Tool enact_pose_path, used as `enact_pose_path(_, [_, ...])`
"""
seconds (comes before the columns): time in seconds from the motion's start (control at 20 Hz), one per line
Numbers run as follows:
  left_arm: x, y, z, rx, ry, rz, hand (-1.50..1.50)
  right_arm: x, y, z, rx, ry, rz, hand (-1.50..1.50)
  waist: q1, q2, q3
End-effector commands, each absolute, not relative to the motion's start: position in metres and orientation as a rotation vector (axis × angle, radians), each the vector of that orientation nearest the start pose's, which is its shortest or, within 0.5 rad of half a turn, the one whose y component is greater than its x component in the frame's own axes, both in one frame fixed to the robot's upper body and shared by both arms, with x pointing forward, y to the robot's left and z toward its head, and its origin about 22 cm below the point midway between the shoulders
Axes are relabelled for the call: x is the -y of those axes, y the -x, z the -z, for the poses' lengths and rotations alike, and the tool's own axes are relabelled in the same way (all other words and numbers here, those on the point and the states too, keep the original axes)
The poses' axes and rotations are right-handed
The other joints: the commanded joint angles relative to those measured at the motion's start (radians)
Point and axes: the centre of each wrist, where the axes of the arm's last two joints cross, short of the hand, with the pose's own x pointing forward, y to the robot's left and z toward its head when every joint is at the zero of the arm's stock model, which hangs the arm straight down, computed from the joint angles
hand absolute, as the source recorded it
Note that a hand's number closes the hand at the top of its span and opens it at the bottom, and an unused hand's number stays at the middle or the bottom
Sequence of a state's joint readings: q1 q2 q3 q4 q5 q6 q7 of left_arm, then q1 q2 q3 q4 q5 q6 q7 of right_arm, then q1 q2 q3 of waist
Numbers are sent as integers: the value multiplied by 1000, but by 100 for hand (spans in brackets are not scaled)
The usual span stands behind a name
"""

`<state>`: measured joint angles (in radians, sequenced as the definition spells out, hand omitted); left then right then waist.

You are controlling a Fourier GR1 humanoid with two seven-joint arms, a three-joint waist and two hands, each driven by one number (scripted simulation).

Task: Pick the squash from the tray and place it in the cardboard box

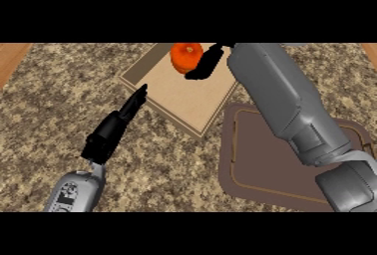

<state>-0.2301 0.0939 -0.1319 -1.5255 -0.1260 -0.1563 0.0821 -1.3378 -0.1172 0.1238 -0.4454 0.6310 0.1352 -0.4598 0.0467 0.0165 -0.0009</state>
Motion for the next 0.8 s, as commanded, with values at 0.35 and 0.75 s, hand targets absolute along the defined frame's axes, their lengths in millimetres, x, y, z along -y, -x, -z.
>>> enact_pose_path(0.35, [-183, -289, -44, 1617, 87, 495, 0, 79, -464, -151, 1893, -96, -1164, -150, 18, 10, 1])
enact_pose_path(0.75, [-189, -290, -45, 1630, 89, 492, 0, 139, -482, -184, 1925, -355, -663, -150, 22, 12, 1])
